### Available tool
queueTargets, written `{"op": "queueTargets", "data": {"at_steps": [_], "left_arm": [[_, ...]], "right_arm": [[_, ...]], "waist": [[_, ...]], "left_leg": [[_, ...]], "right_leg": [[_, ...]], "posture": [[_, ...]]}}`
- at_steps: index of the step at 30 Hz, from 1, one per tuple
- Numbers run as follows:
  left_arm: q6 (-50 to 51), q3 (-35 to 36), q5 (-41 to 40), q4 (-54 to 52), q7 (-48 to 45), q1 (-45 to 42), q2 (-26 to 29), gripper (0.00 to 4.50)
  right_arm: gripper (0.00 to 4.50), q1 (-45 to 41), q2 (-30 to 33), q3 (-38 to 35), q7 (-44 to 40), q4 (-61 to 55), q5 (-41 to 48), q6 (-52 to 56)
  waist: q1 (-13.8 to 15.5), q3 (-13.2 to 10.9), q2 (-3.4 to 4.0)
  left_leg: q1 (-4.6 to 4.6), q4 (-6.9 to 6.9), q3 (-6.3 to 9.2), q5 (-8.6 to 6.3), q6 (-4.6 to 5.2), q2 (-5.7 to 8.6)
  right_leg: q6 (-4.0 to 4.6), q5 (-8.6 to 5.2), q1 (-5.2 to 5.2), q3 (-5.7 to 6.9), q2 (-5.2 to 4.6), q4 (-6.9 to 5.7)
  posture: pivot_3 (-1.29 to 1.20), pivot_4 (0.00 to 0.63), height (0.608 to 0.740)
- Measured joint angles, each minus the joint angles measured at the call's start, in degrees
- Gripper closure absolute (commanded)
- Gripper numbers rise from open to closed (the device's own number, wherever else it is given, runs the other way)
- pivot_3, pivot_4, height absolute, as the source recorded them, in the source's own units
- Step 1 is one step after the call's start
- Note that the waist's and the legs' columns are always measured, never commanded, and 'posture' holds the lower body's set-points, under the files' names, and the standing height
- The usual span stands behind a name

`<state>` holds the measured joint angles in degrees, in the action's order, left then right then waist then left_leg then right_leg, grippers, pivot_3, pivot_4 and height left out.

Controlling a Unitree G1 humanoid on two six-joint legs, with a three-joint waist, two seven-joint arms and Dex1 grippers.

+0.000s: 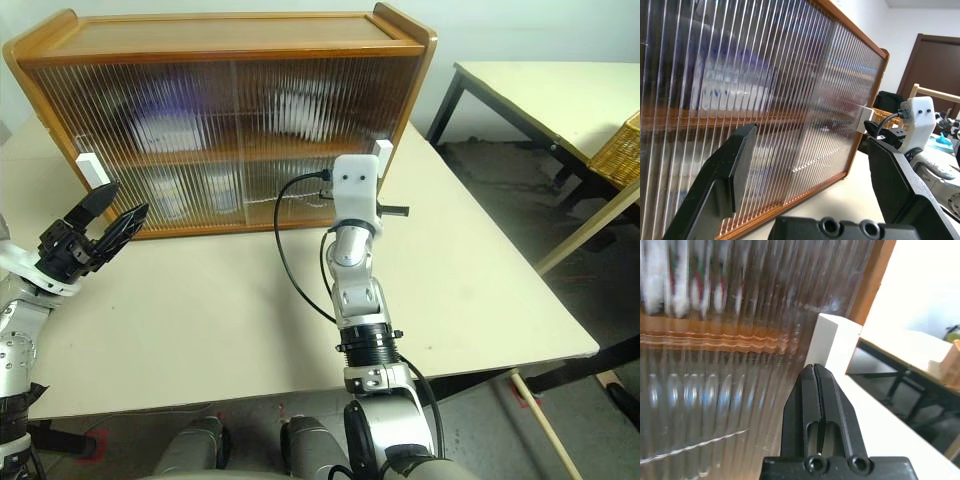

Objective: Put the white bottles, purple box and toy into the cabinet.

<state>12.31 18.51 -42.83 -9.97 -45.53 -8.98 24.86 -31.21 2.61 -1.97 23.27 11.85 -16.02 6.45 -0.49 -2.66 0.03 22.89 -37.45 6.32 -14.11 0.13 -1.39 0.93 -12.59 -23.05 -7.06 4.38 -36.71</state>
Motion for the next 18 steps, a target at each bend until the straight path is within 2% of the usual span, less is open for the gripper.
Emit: {"op": "queueTargets", "data": {"at_steps": [6, 8, 9, 11, 13, 17, 18], "left_arm": [[0.0, -0.3, 0.0, 0.0, -0.1, -0.6, 0.0, 0.0], [0.0, -0.3, 0.0, 0.0, -0.1, -0.6, 0.0, 0.0], [0.0, -0.3, 0.0, 0.0, -0.1, -0.6, 0.0, 0.0], [0.0, -0.3, 0.0, 0.0, -0.1, -0.6, 0.0, 0.0], [0.0, -0.4, 0.0, 0.0, -0.1, -0.6, 0.0, 0.0], [0.0, -0.5, 0.0, 0.0, -0.1, -0.7, 0.0, 0.0], [0.0, -0.5, 0.0, 0.0, -0.1, -0.7, 0.0, 0.0]], "right_arm": [[4.47, 0.1, 0.0, 0.2, 0.6, 0.0, -0.2, 0.0], [4.47, 0.8, 0.2, 0.2, -1.4, -0.7, 0.6, -0.1], [4.31, 1.5, 0.3, 0.2, -3.0, -1.2, 1.7, -0.1], [3.9, 3.8, 0.8, 0.5, -11.0, -4.1, 7.0, -0.4], [3.14, 5.8, 1.7, 1.5, -18.7, -7.4, 11.1, -0.1], [1.72, 7.7, 5.2, 2.9, -27.3, -12.6, 14.6, 4.6], [1.41, 8.1, 6.4, 2.4, -32.0, -13.5, 18.3, 6.4]], "waist": [[0.0, 0.0, 0.0], [0.0, 0.0, -0.01], [0.0, 0.0, -0.01], [-0.2, 0.0, -0.01], [-0.3, 0.0, -0.01], [-0.6, 0.0, -0.02], [-0.6, 0.0, -0.02]], "left_leg": [[0.0, -0.02, -0.01, 0.0, 0.0, 0.0], [0.0, -0.02, -0.01, 0.0, 0.0, 0.0], [0.0, -0.01, -0.02, 0.0, 0.0, 0.0], [0.01, 0.01, -0.07, 0.0, 0.0, 0.0], [0.01, 0.0, -0.1, 0.0, 0.0, 0.0], [-0.03, -0.16, -0.1, 0.01, 0.01, 0.0], [-0.03, -0.23, -0.12, 0.01, 0.01, 0.0]], "right_leg": [[-0.08, -0.01, 0.02, 0.0, -0.01, 0.01], [-0.1, -0.02, 0.03, 0.0, -0.01, 0.02], [-0.1, -0.03, 0.03, 0.0, -0.01, 0.02], [-0.16, -0.06, 0.02, 0.0, 0.0, 0.02], [-0.31, -0.15, 0.03, -0.01, 0.01, 0.02], [-0.36, -0.17, 0.16, -0.01, 0.01, 0.02], [-0.4, -0.17, 0.19, -0.02, 0.01, 0.03]], "posture": [[-0.02, 0.048, 0.74], [-0.02, 0.048, 0.74], [-0.02, 0.049, 0.74], [-0.02, 0.05, 0.74], [-0.02, 0.051, 0.74], [-0.02, 0.055, 0.74], [-0.02, 0.056, 0.74]]}}
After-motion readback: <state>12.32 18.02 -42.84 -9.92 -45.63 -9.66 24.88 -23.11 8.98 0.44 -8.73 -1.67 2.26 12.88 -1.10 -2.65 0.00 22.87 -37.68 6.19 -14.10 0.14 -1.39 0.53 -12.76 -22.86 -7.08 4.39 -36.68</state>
